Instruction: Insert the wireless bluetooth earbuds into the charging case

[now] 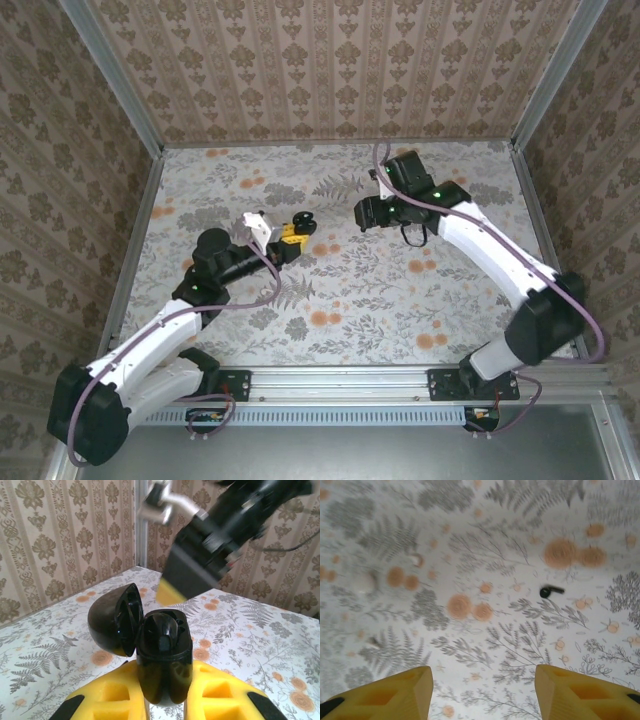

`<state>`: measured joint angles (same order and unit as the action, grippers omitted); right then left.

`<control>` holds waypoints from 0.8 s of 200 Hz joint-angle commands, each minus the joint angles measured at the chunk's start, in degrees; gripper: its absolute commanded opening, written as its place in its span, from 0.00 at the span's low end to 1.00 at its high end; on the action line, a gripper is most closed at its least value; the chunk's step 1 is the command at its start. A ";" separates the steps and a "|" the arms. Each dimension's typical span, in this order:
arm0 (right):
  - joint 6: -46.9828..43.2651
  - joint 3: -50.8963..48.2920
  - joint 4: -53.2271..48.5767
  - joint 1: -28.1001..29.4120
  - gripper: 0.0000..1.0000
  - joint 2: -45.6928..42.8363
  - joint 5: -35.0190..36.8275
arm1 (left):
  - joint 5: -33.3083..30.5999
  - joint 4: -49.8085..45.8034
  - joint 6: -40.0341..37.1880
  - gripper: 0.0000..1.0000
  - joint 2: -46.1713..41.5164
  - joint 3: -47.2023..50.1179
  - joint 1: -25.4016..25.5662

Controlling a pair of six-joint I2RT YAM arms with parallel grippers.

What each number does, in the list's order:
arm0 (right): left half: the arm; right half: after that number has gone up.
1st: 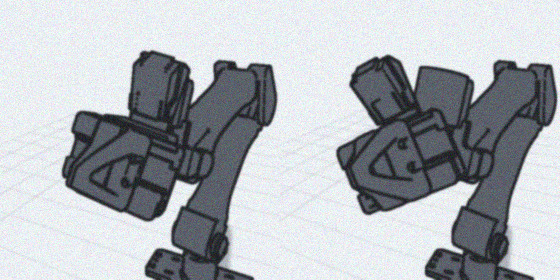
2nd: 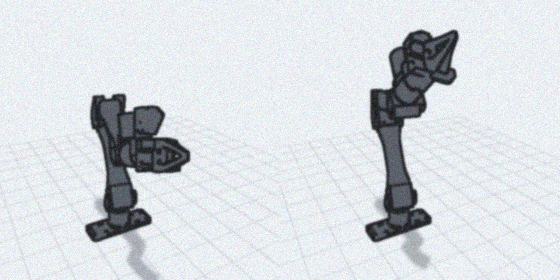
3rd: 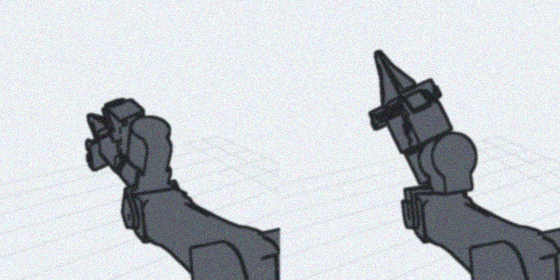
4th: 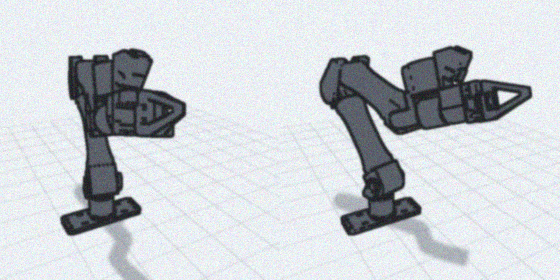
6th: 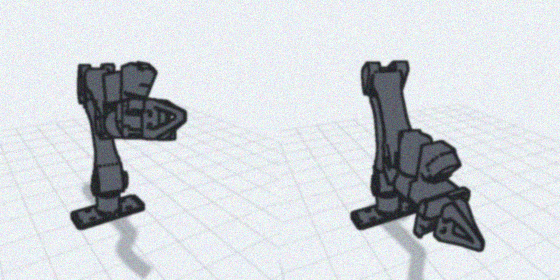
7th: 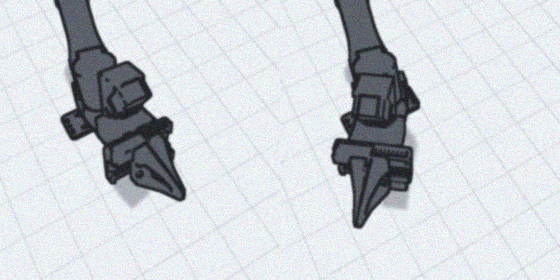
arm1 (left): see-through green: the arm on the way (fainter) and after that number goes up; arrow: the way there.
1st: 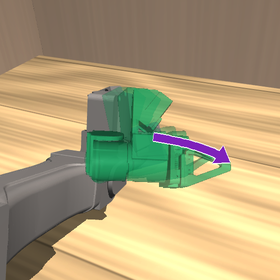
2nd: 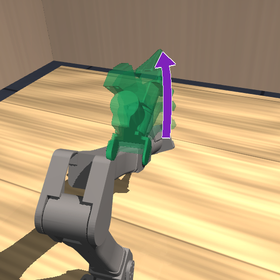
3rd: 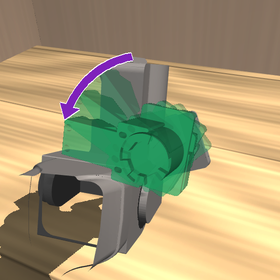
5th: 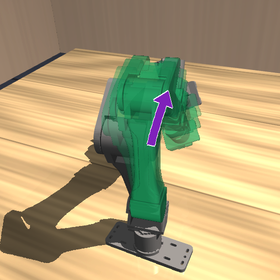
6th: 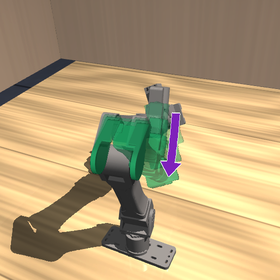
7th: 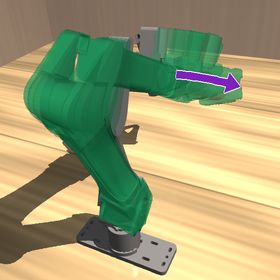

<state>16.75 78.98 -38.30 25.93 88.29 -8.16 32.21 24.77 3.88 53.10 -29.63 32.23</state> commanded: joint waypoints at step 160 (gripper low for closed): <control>-5.95 14.57 -2.10 -6.81 0.39 29.31 -4.75 | 7.26 1.77 -8.34 0.00 5.90 -0.15 -0.32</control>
<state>13.43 91.02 -39.27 19.59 116.66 -12.08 37.76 25.28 -2.87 58.13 -28.47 32.18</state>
